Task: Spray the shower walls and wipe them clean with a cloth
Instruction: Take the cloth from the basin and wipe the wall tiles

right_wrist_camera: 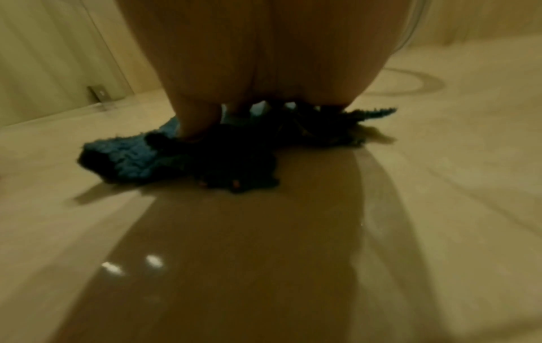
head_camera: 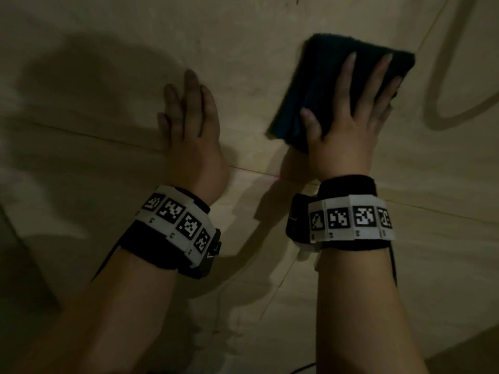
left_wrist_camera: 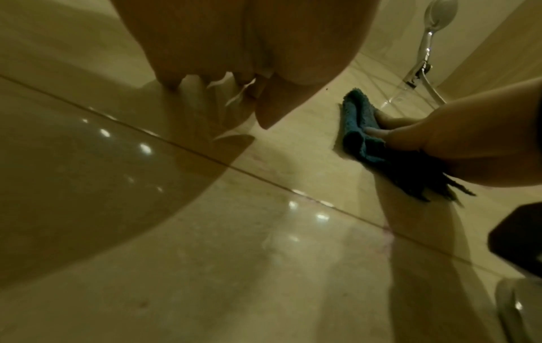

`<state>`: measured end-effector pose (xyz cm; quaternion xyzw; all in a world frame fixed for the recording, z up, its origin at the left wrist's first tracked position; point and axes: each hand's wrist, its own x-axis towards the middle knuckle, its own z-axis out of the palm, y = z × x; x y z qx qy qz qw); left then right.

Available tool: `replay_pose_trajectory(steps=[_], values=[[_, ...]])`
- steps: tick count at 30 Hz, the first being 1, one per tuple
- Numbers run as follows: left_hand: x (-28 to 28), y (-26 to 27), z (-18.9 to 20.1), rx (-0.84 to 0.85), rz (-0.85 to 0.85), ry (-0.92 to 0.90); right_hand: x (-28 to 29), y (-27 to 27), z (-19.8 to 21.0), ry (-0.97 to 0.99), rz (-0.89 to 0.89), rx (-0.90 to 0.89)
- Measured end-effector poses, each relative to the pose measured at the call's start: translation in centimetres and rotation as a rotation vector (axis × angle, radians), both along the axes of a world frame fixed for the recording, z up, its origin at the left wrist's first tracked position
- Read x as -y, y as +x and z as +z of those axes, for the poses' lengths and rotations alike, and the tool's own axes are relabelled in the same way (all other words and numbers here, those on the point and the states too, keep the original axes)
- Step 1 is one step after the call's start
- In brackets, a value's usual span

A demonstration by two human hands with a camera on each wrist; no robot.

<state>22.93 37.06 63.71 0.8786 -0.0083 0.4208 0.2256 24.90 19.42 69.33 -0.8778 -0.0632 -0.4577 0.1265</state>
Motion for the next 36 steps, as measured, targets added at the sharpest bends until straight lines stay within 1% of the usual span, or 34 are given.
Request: replay_pose_trajectory(steps=[3, 7, 12, 15, 17, 20, 24, 29, 32, 34, 36], values=[[0.1, -0.2, -0.1, 0.017, -0.027, 0.005, 0.2, 0.0, 0.0, 0.016, 0.003, 0.020], [-0.3, -0.7, -0.7, -0.034, -0.057, 0.051, -0.4, 0.2, -1.5, 0.111, 0.005, 0.049], [-1.2, -1.2, -1.5, -0.094, -0.052, 0.032, -0.8, -0.3, -6.2, 0.151, 0.001, -0.022], [-1.6, -1.5, -1.7, -0.131, -0.034, 0.039, -1.3, -0.5, -7.9, 0.179, -0.007, -0.095], [-1.9, -1.5, -1.7, -0.132, -0.030, 0.038, -1.8, -0.4, -8.2, 0.209, 0.002, -0.097], [-2.8, -1.6, -1.8, -0.122, -0.006, 0.034, -2.6, -0.2, -8.5, 0.240, 0.007, -0.049], [-5.0, -1.6, -2.0, -0.125, 0.048, 0.035, -4.2, 0.0, -9.1, 0.288, -0.003, -0.024], [-8.1, -1.6, -2.5, -0.112, 0.068, 0.037, -7.2, 0.3, -9.8, 0.335, -0.012, 0.018], [-9.5, -1.5, -2.5, -0.111, 0.066, 0.066, -9.6, 0.4, -10.5, 0.307, -0.005, 0.039], [-10.4, -1.5, -2.3, -0.097, 0.041, 0.074, -11.6, 0.3, -11.4, 0.219, -0.002, 0.036], [-11.3, -1.5, -2.1, -0.068, 0.014, 0.083, -14.2, 0.1, -12.7, 0.089, 0.007, 0.001]])
